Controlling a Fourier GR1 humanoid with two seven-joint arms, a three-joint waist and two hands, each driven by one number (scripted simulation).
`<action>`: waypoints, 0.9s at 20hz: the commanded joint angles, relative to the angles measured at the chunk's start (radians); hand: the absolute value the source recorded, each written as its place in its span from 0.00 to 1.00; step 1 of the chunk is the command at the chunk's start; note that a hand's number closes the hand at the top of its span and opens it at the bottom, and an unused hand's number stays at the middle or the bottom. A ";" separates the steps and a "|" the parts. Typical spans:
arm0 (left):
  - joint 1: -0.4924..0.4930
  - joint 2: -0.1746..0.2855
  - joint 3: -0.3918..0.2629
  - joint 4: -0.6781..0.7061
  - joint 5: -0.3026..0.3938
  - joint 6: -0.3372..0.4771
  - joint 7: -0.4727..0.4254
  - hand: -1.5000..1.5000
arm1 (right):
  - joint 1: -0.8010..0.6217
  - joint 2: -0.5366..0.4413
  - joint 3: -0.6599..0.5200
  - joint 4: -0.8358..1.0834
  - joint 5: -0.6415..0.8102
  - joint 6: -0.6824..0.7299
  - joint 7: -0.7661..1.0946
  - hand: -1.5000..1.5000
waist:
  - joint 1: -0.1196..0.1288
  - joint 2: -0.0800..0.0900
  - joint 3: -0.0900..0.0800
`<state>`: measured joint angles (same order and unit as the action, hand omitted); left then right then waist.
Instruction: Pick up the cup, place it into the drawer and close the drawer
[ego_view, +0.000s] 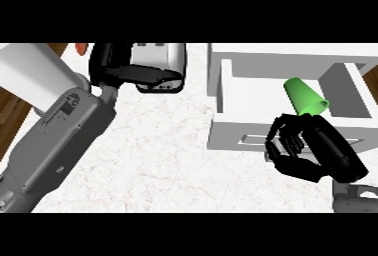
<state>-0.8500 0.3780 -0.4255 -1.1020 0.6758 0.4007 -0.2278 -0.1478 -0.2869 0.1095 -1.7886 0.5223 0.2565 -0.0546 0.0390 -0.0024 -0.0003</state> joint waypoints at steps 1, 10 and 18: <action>0.099 0.077 0.025 -0.110 0.016 -0.034 0.021 0.00 | -0.048 -0.014 0.100 0.116 0.193 -0.058 -0.020 1.00 | 0.012 -0.001 0.000; 0.294 0.155 0.102 -0.201 0.021 -0.122 -0.040 0.00 | -0.234 0.045 0.135 0.627 0.406 -0.283 -0.176 1.00 | -0.003 0.008 0.001; 0.401 0.172 0.131 -0.305 0.010 -0.145 -0.011 0.00 | -0.568 0.108 -0.010 1.147 0.380 -0.383 -0.301 1.00 | 0.006 0.012 0.002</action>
<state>-0.5030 0.5620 -0.2929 -1.3604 0.7047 0.2440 -0.2418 -0.5921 -0.1977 0.1484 -0.8608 0.9020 -0.0861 -0.2967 0.0459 0.0053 -0.0008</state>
